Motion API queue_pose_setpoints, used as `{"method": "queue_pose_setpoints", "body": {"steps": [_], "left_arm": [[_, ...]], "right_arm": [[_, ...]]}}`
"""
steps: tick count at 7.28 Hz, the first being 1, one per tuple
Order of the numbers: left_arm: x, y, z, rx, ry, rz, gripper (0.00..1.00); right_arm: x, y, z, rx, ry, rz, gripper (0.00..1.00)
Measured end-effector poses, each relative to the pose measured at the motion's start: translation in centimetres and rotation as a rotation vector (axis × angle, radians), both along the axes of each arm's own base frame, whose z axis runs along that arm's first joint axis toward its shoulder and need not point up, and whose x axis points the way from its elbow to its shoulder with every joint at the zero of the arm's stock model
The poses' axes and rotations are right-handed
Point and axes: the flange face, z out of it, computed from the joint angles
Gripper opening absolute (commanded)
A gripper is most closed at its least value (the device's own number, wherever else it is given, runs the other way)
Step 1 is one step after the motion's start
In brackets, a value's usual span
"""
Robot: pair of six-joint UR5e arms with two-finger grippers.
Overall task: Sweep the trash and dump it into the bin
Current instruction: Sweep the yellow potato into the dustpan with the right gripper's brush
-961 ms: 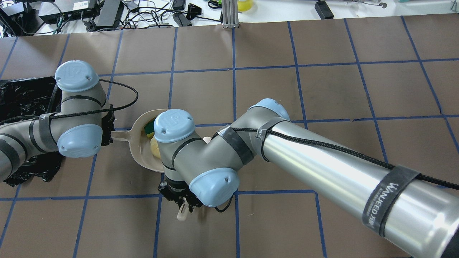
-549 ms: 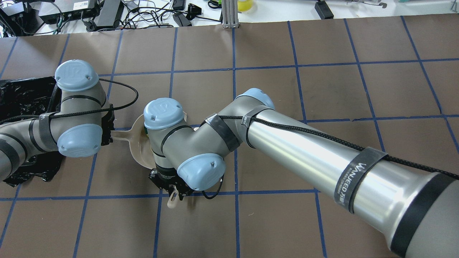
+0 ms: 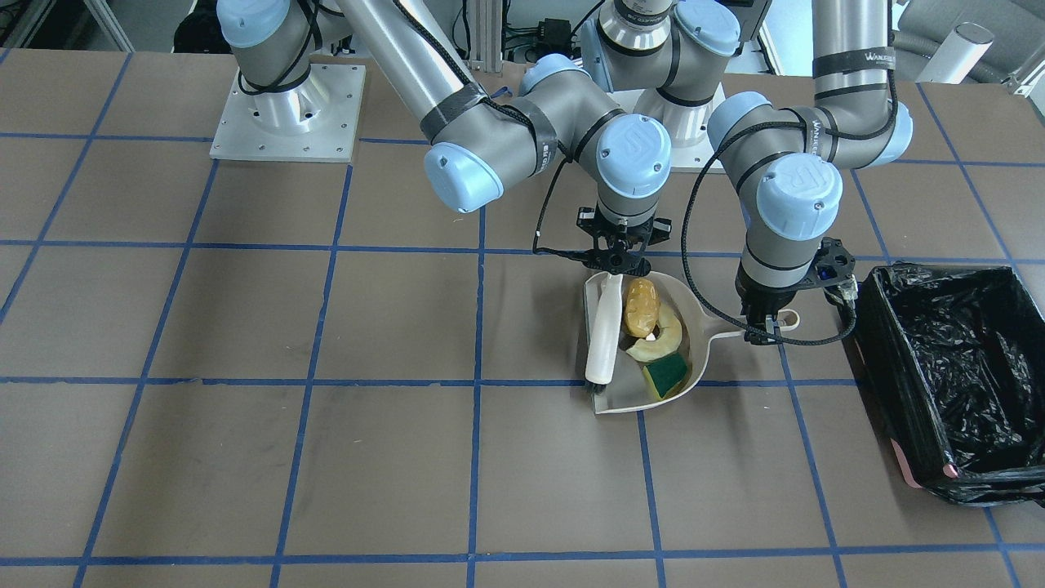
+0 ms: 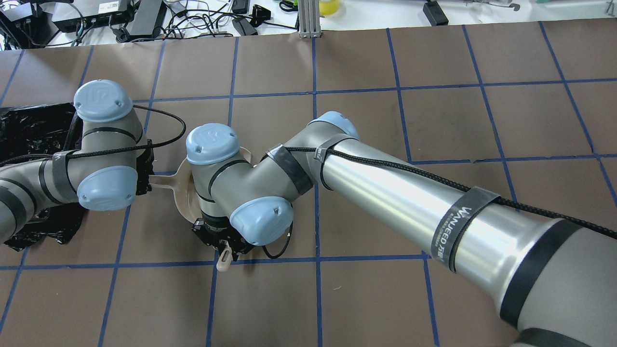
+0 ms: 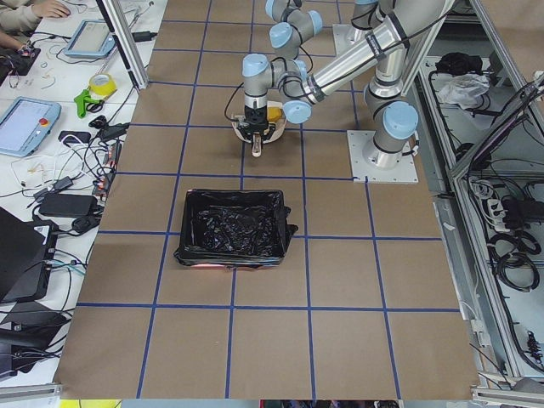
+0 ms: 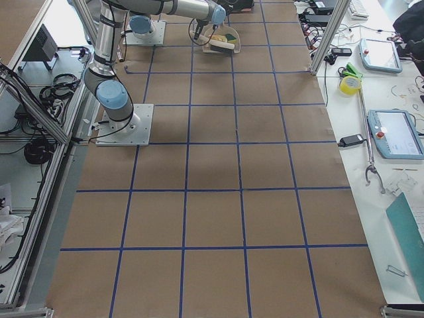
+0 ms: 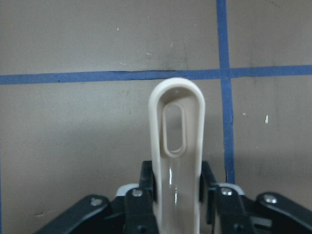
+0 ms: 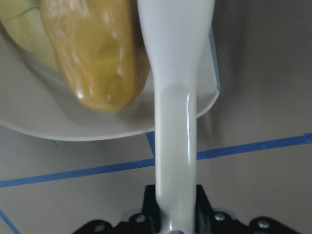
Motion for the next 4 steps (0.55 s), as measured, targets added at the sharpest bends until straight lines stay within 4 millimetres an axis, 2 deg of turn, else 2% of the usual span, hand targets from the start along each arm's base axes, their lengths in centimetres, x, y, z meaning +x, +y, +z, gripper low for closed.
{"method": "queue_pose_setpoints", "body": {"steps": [2,4], "left_arm": [[0.1,-0.4,0.5,-0.012,0.004,0.001,0.0],[0.1,-0.7,0.9,-0.018,0.007,0.001,0.0]], "right_arm": [[0.6,-0.7,0.7,-0.017,-0.015,0.006,0.0],[-0.7,-1.2,1.0,-0.046,0.039,0.047,0.0]]}}
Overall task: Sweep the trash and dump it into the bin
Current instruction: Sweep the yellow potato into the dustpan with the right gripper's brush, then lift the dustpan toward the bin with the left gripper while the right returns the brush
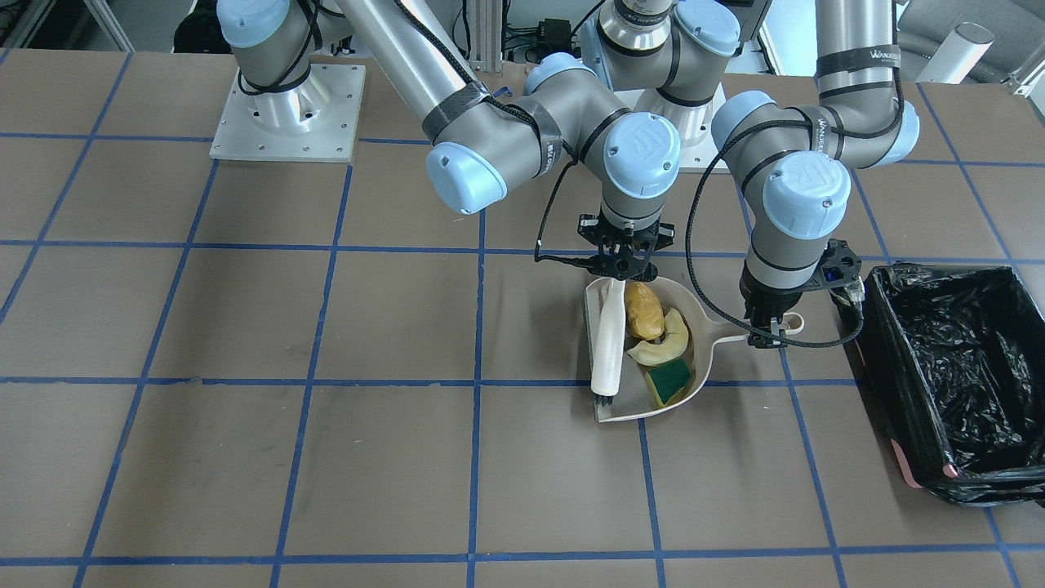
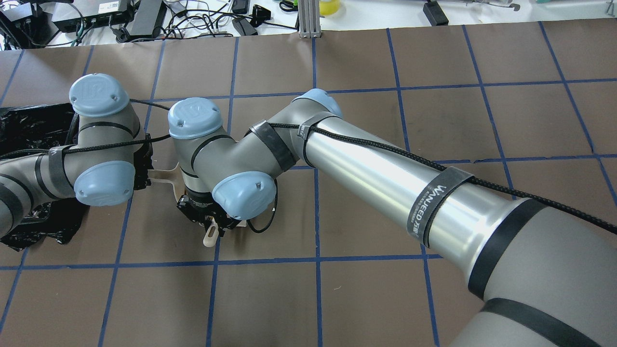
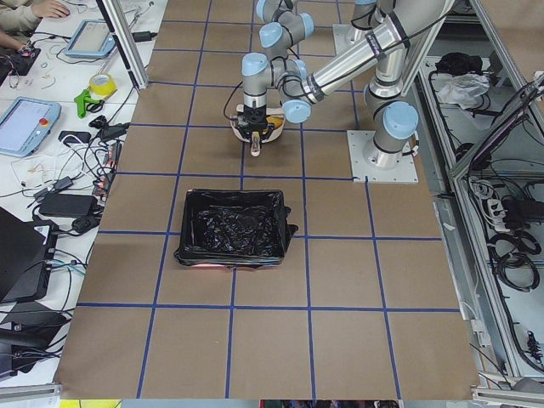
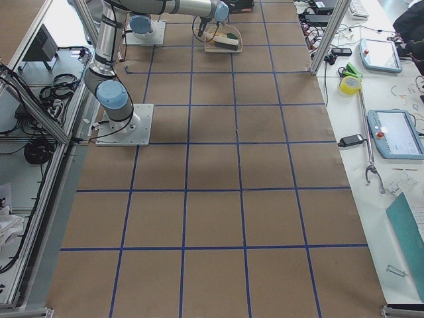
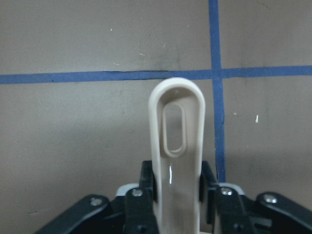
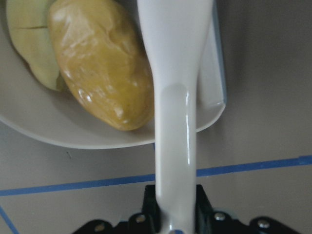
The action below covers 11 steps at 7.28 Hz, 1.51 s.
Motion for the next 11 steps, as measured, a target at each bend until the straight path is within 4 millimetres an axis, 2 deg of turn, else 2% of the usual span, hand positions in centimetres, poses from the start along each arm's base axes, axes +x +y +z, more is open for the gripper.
{"method": "queue_pose_setpoints", "body": {"steps": [1,2,3,5,6,7,9,11], "left_arm": [[0.0,0.0,0.0,0.001,0.001,-0.001,0.0],[0.0,-0.1,0.1,0.001,0.002,-0.003,0.0],[0.0,-0.1,0.2,-0.001,0.004,-0.004,0.0],[-0.4,-0.8,1.2,0.0,0.075,0.001,0.0],[-0.4,-1.9,3.0,0.015,0.123,0.005,0.0],[-0.3,-3.4,5.8,0.036,0.153,0.006,0.0],[1.2,-5.7,10.8,0.036,0.178,0.014,0.0],[6.0,-6.9,13.2,0.005,0.205,0.006,0.0]], "right_arm": [[-1.1,-0.3,1.1,-0.011,0.029,0.015,0.0],[-3.0,-1.2,3.0,-0.024,0.044,0.029,0.0],[-5.9,-2.7,5.2,-0.035,0.059,0.038,0.0],[-13.6,-6.8,9.3,-0.046,0.083,0.027,0.0],[-17.5,-8.5,10.6,-0.05,0.101,0.029,0.0],[-21.5,-9.9,11.8,-0.053,0.113,0.044,0.0],[-29.4,-12.0,12.8,-0.044,0.122,0.09,0.0],[-38.1,-14.4,12.5,-0.047,0.113,0.138,0.0]]}}
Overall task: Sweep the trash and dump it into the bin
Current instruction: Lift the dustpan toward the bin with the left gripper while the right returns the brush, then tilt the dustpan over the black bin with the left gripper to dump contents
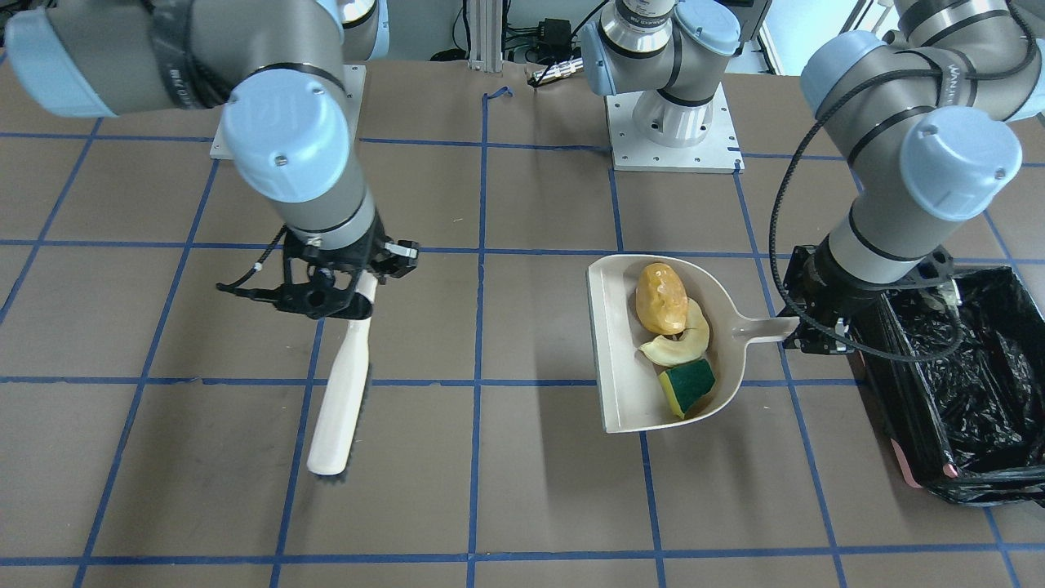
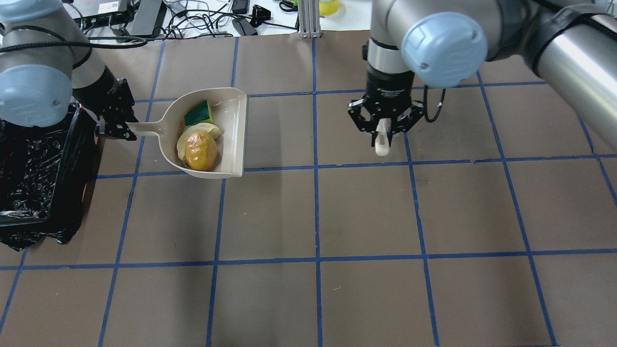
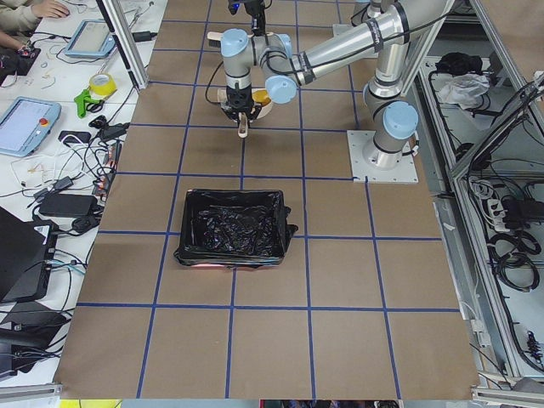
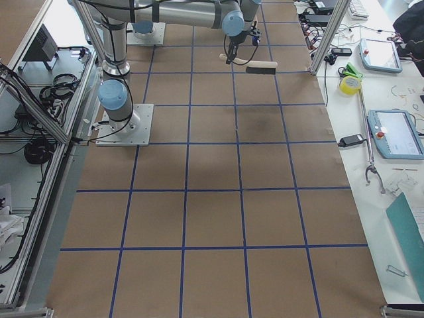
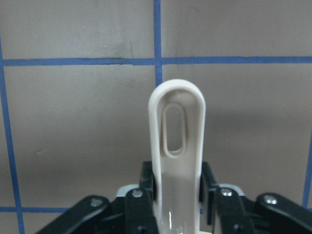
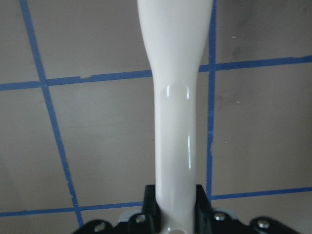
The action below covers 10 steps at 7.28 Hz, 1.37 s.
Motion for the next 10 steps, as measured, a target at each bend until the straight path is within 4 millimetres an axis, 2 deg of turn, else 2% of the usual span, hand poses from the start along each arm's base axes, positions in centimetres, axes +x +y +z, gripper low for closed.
{"method": "queue_pose_setpoints", "body": {"steps": [3,5,6,7,10], "left_arm": [[10.3,0.0,2.3,-0.033,-0.016,-0.053,0.0],[17.6,1.3,2.5,-0.029,-0.027,-0.086,0.0],[20.9,2.2,2.5,-0.027,-0.031,-0.107,0.0],[24.3,2.9,2.9,-0.03,-0.043,-0.129,0.0],[31.5,4.3,4.3,-0.043,-0.1,-0.202,0.0]], "right_arm": [[-11.5,-2.6,-1.7,0.012,0.009,0.043,0.0],[-19.3,-3.7,-4.7,-0.001,0.041,0.094,0.0],[-22.3,-3.9,-6.5,-0.007,0.046,0.116,0.0],[-24.4,-4.2,-8.3,-0.019,0.048,0.145,0.0],[-27.6,-3.5,-12.0,-0.008,0.038,0.145,0.0]]}}
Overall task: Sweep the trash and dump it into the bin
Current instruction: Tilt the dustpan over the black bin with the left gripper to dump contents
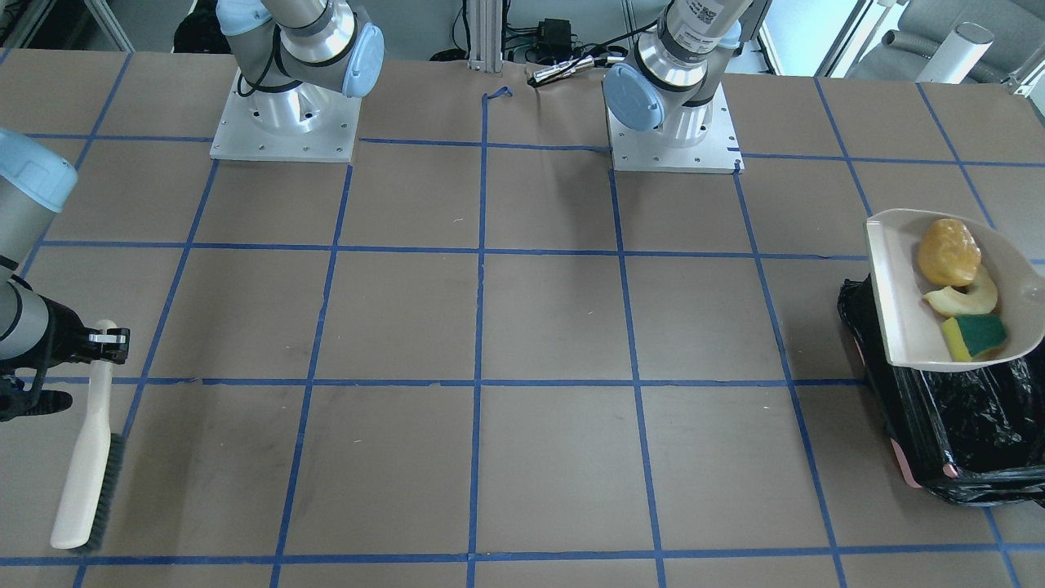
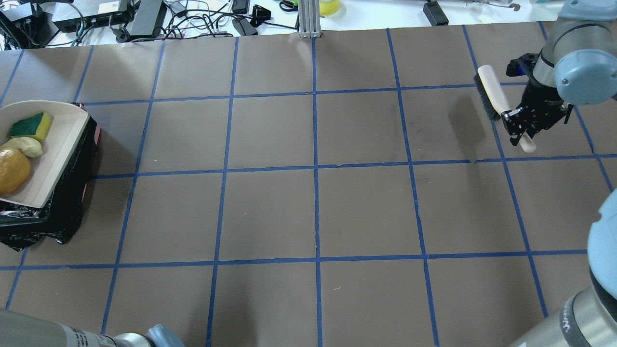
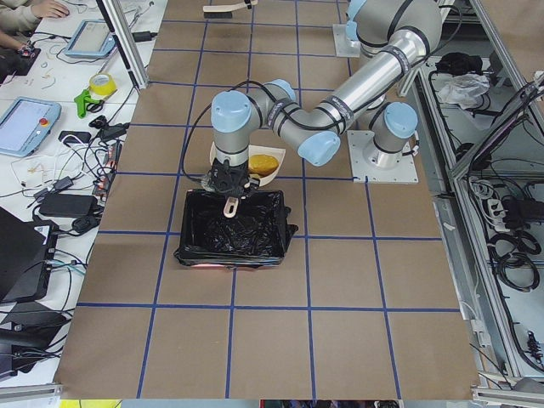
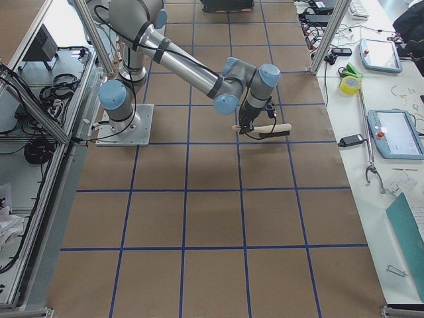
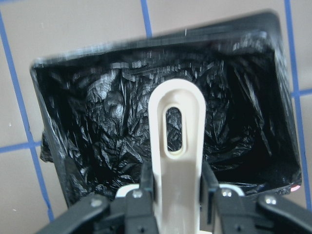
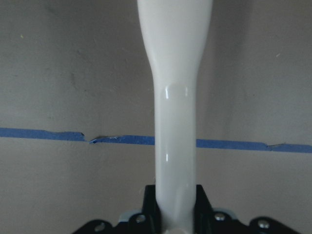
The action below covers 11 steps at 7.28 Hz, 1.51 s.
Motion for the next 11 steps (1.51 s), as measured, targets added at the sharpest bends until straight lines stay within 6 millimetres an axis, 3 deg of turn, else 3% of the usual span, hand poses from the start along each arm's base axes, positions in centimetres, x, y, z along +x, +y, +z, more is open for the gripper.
{"method": "queue_pose_setpoints", "body": {"steps": [3,5,9,10,11], "left_arm": [[4.4,-0.9,0.3,-0.001,-0.08,-0.046,0.0],[6.6,-2.5,-0.8,-0.043,-0.15,-0.091,0.0],[8.2,-4.0,-3.0,-0.097,-0.241,-0.153,0.0],[8.4,-4.1,-3.0,-0.103,-0.257,-0.164,0.0],[8.5,-4.2,-3.0,-0.114,-0.279,-0.18,0.0]], "right_arm": [[-0.9,1.6,-1.7,0.032,-0.009,-0.034,0.0],[-0.9,1.9,-1.9,0.035,-0.011,-0.032,0.0],[-0.6,2.5,-2.1,0.041,-0.015,-0.038,0.0],[-0.5,2.6,-2.1,0.042,-0.016,-0.038,0.08],[-0.5,2.6,-2.2,0.042,-0.016,-0.038,0.36]]}}
